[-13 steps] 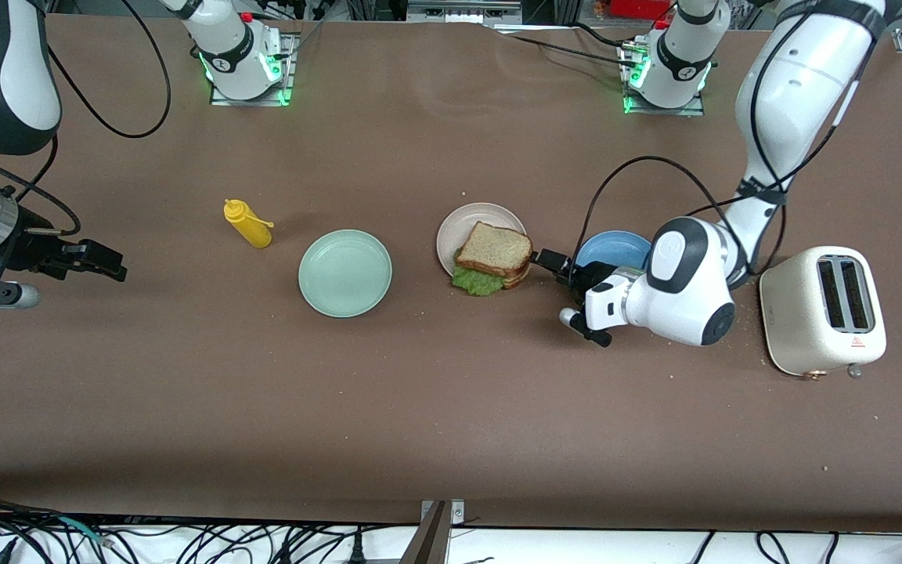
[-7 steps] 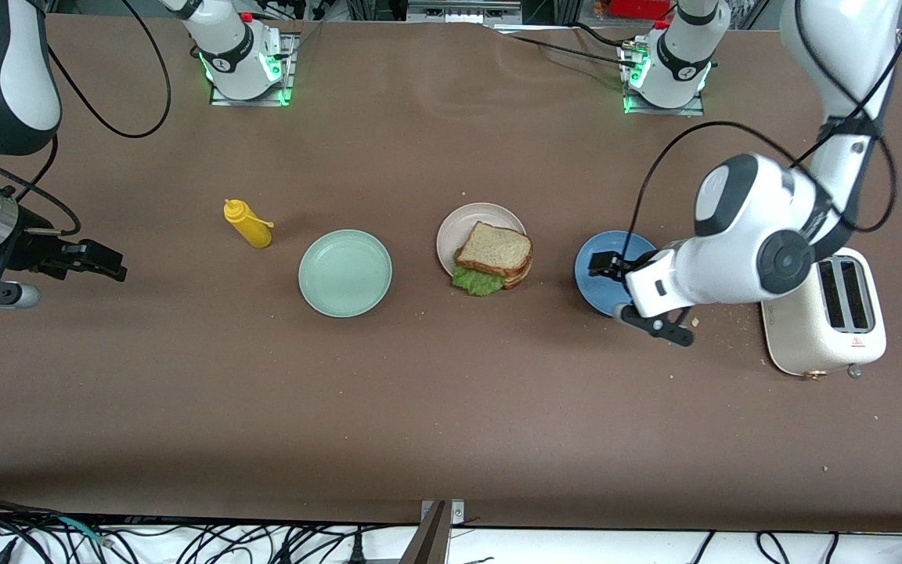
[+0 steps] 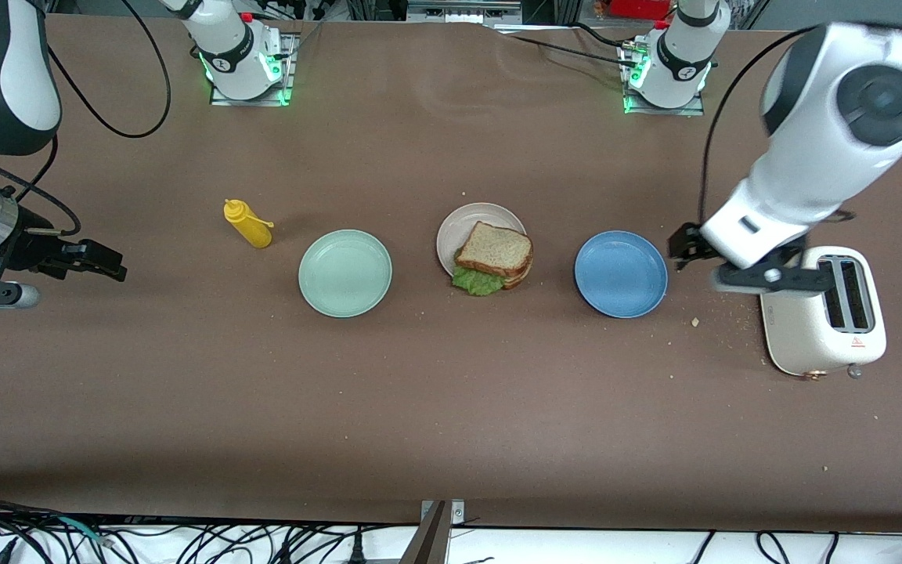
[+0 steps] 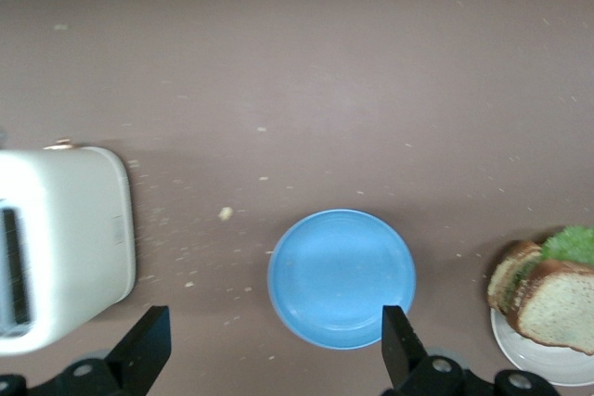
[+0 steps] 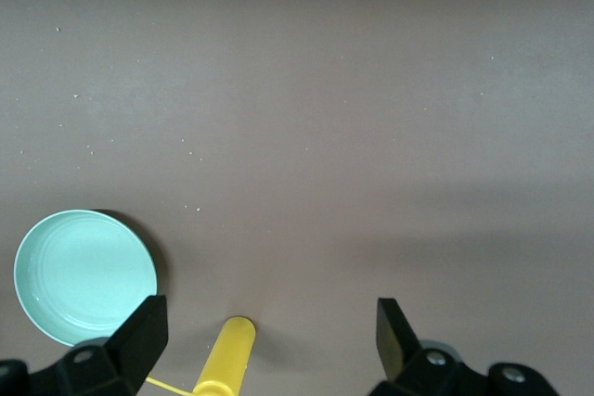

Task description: Make sandwich in beige plate with both arms

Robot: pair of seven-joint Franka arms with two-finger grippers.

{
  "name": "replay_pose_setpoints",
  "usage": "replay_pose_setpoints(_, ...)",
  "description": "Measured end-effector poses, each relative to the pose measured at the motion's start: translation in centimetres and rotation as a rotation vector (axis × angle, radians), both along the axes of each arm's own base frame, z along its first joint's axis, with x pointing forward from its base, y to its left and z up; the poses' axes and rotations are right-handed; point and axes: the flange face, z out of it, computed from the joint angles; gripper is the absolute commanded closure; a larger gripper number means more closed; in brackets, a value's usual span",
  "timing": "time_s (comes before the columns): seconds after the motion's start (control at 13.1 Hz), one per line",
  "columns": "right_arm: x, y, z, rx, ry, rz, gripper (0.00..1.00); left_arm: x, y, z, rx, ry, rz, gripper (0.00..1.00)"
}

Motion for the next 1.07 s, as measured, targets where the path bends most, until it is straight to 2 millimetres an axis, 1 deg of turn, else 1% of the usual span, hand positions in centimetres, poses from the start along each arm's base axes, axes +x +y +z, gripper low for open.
replay_pose_setpoints(0.08, 0.0, 0.0, 0.0, 0.0, 0.0, 0.0, 0.01, -0.9, 2.0, 1.8, -0.009, 0.01, 0.045, 0.0)
replay_pose_setpoints(0.15, 0.0, 0.0, 0.0, 0.0, 0.0, 0.0, 0.01, -2.0, 3.7, 3.1, -0.019, 0.024, 0.077, 0.0)
replay_pose_setpoints(0.23, 0.0, 0.0, 0.0, 0.0, 0.0, 0.0, 0.01, -2.9, 4.7, 3.8, -0.026, 0.033, 0.084, 0.0)
replay_pose_setpoints(0.38, 0.0, 0.0, 0.0, 0.0, 0.0, 0.0, 0.01, -4.5, 5.2, 3.9, -0.031, 0.044, 0.065, 0.0)
replay_pose_setpoints(0.53, 0.0, 0.0, 0.0, 0.0, 0.0, 0.0, 0.01, -5.3, 5.3, 3.6, -0.044, 0.052, 0.067, 0.0)
replay_pose_setpoints(0.84, 0.0, 0.0, 0.0, 0.0, 0.0, 0.0, 0.01, -5.4, 6.5, 3.3, -0.084, 0.064, 0.089, 0.0)
replay_pose_setpoints(1.07, 0.0, 0.0, 0.0, 0.0, 0.0, 0.0, 0.01, -5.7, 6.1, 3.3, -0.081, 0.082, 0.081, 0.0)
